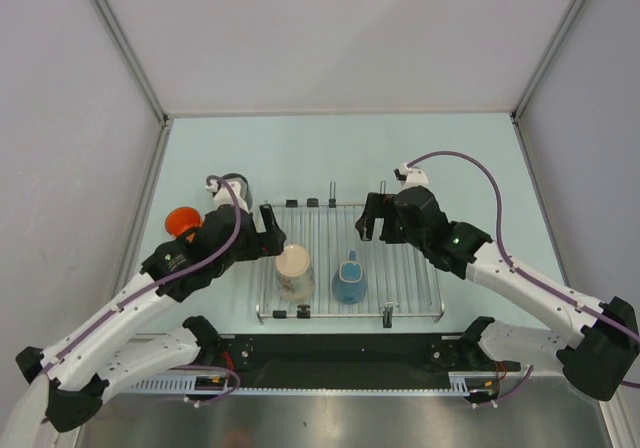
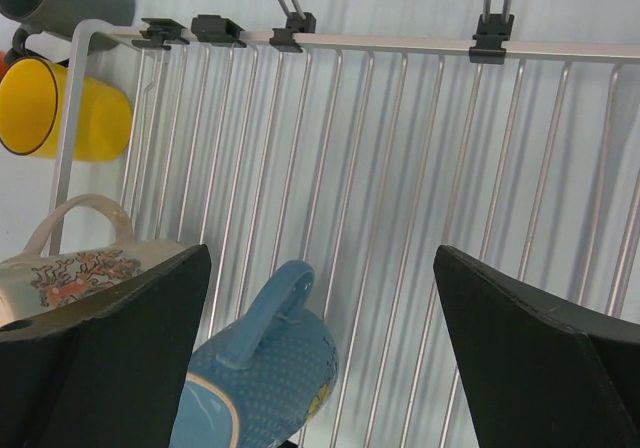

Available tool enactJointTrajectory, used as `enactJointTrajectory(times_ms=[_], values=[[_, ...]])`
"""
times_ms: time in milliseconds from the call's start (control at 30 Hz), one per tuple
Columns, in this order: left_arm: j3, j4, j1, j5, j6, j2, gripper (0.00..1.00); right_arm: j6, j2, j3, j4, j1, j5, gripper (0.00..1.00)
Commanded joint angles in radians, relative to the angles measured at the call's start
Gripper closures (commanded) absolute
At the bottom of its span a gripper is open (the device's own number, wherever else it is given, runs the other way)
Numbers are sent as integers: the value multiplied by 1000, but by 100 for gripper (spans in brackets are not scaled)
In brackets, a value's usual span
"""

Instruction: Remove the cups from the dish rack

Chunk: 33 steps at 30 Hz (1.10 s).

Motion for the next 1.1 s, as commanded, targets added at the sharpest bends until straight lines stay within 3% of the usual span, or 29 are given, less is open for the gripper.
enactJointTrajectory(times_ms=[0, 333, 700, 1067], values=[[29, -40, -117, -75, -100, 28, 0, -2, -26, 27, -3, 4, 40, 0], [213, -185, -396, -244, -206, 239, 0, 3, -33, 19, -14, 4, 51, 0], [188, -240, -410, -259, -322, 320, 0, -3, -67, 2, -23, 4, 66, 0], [160, -209, -410, -193, -324, 397, 0, 12, -86, -24, -17, 4, 68, 0]])
